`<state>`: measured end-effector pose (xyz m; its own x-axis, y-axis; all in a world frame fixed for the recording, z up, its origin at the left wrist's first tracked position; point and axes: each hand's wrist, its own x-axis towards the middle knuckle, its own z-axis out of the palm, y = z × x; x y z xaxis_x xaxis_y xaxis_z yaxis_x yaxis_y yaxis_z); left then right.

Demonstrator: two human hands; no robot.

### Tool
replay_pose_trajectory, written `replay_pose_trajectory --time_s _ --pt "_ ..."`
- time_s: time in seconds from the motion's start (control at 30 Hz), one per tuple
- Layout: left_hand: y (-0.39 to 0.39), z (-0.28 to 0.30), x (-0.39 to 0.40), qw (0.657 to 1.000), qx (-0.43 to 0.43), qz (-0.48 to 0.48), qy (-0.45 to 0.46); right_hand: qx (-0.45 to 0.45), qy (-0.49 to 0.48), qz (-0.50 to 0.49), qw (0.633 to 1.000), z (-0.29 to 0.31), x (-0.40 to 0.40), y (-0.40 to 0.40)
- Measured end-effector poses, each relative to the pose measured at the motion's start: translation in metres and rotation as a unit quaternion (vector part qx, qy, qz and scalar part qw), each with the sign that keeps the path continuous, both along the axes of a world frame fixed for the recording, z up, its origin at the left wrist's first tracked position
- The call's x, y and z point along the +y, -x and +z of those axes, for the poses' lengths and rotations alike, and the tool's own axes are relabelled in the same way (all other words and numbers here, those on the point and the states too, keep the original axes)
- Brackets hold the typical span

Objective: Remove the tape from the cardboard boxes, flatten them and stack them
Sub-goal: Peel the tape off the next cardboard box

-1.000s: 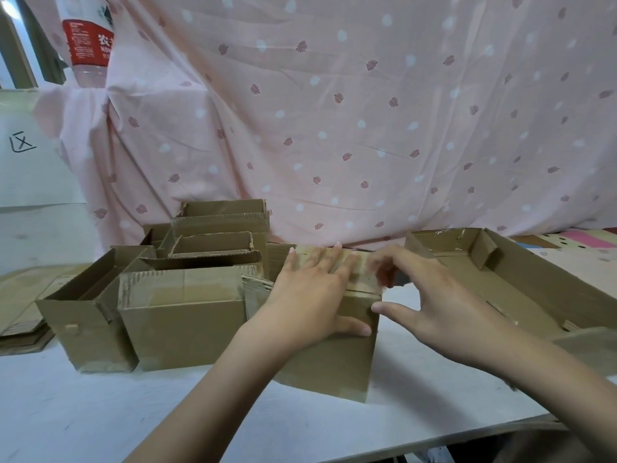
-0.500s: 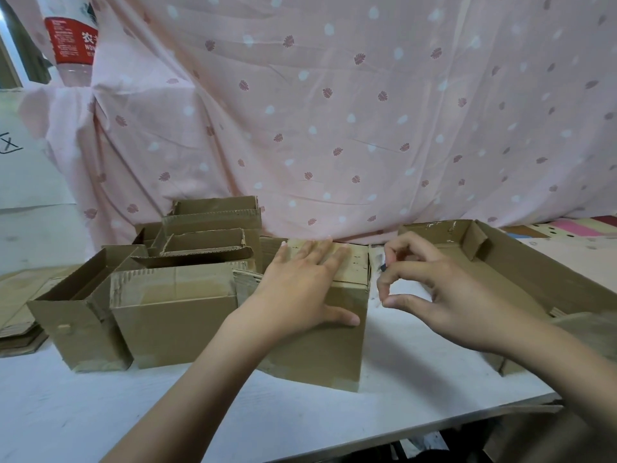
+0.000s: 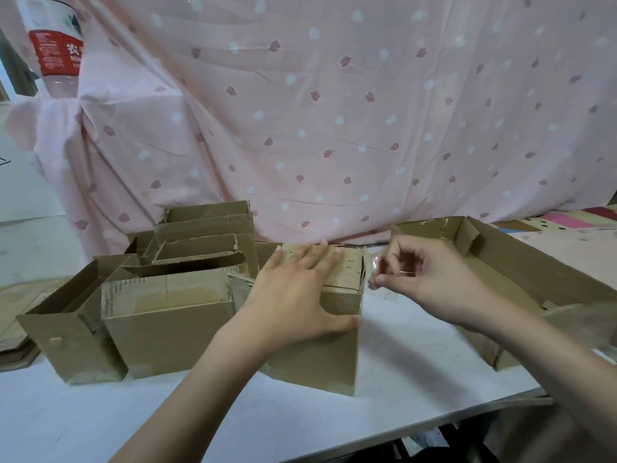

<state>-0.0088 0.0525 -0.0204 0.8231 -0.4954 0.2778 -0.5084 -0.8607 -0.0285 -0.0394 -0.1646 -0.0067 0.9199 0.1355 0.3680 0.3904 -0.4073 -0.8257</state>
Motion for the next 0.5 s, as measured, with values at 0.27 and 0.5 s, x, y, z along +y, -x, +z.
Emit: replay_pose_trajectory --time_s 0.27,0.5 --pt "0.005 0.002 -0.021 0.999 -0.017 0.036 0.019 0.1 -0.079 -0.056 0.99 -0.006 0.002 -0.001" --pt "0.009 -0.005 -0.036 0.997 -0.036 0.062 0.016 0.079 -0.083 -0.026 0.993 -0.003 0.004 0.002"
